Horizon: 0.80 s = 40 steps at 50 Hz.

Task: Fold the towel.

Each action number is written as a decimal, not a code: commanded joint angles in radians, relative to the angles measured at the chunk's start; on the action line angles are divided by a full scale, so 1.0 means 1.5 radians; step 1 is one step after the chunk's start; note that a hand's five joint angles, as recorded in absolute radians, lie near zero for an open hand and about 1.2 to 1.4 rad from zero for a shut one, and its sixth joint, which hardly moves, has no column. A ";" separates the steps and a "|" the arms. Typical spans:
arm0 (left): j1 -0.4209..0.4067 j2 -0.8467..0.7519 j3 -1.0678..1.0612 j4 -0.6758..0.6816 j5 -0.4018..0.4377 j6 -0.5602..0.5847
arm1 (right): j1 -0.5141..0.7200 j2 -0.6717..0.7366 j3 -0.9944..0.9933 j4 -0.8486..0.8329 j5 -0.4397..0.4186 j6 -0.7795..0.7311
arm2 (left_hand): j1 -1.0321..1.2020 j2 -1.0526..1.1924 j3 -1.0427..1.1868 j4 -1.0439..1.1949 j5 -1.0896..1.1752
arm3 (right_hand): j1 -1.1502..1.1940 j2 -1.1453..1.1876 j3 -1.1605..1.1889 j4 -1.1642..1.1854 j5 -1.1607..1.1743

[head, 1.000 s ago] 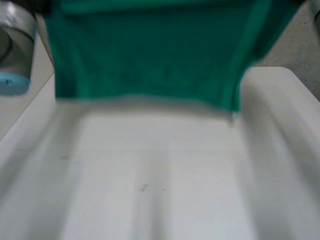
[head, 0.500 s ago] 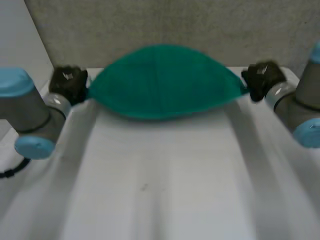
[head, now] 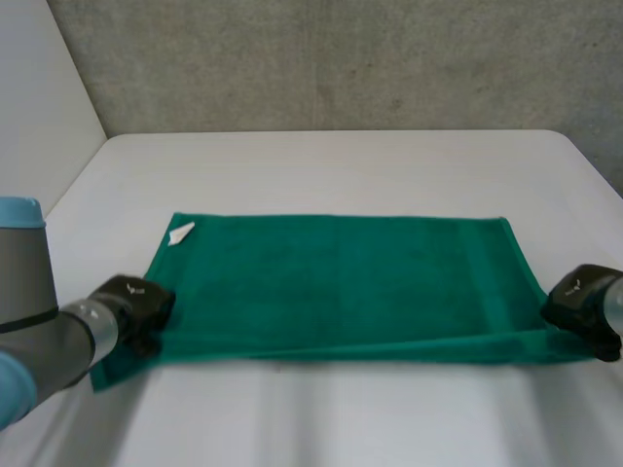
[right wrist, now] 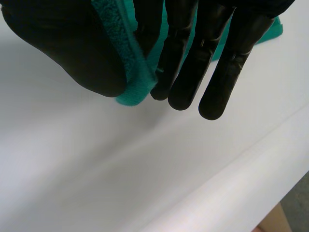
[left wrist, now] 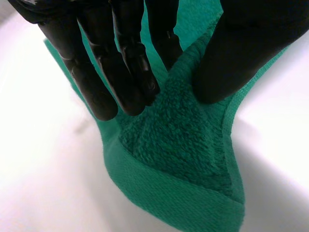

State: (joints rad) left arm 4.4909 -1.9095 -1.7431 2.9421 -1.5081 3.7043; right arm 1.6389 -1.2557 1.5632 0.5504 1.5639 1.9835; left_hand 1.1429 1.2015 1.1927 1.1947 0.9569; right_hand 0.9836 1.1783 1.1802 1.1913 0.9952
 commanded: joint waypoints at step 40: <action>-0.036 -0.403 0.474 0.293 0.006 -0.011 | 0.103 0.441 -0.501 -0.300 0.039 0.196 | -0.371 -0.410 -0.404 -0.406 -0.363 | -0.253 -0.383 -0.384 -0.392 -0.377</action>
State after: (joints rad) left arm 4.4374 -2.5048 -1.0015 3.2933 -1.5301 3.6806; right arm 1.7811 -0.6333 0.8586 0.0983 1.6091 2.2708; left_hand 1.1428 1.2015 1.1929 1.1947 0.9569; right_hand 0.9836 1.1783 1.1802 1.1913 0.9986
